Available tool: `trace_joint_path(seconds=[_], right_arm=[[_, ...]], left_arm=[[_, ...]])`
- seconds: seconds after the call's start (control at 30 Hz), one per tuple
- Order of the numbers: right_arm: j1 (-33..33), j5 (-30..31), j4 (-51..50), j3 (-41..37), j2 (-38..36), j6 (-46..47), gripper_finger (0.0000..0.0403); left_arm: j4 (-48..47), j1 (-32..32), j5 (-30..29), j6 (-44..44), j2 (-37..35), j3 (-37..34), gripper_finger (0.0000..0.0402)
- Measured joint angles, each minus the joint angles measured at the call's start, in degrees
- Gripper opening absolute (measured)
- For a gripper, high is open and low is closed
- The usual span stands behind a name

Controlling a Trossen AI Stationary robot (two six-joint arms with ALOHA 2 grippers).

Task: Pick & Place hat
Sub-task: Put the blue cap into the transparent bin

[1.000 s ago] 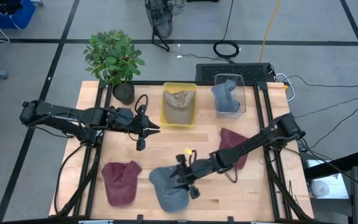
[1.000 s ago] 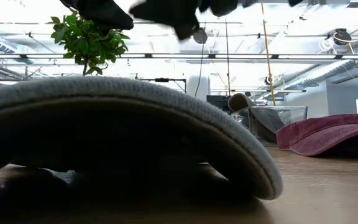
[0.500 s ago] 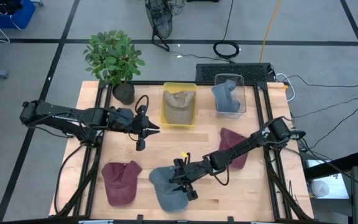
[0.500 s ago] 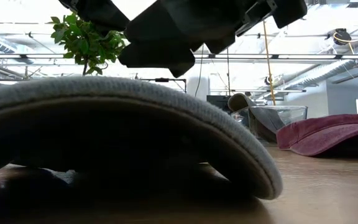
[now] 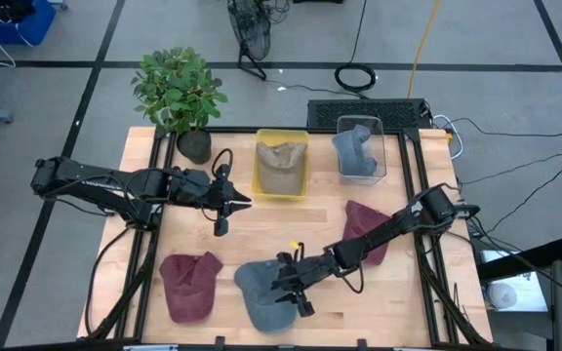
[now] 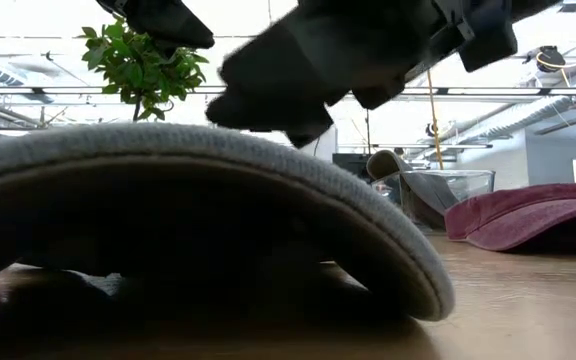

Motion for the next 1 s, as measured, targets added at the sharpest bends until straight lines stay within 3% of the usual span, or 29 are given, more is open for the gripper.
trace_joint_path(seconds=[0.4, 0.53, 0.77, 1.0], right_arm=[[-0.5, -1.6, 3.6, -0.1, 4.6, -0.3, 0.0138], [-0.8, -1.6, 3.1, -0.1, 4.6, -3.1, 0.0107], [-0.8, -1.7, 2.4, 0.0, 4.5, -7.5, 0.0013], [-0.8, -1.0, 2.4, 0.0, 4.3, -9.0, 0.0009]], left_arm=[[-0.1, 0.0, 0.0, -0.1, 0.0, 0.0, 0.0065], [-0.3, 0.0, 0.0, 0.0, 0.0, 0.0, 0.0065], [-0.3, 0.0, 0.0, 0.0, 0.0, 0.0, 0.0065], [-0.3, 0.0, 0.0, 0.0, 0.0, 0.0, 0.0065]])
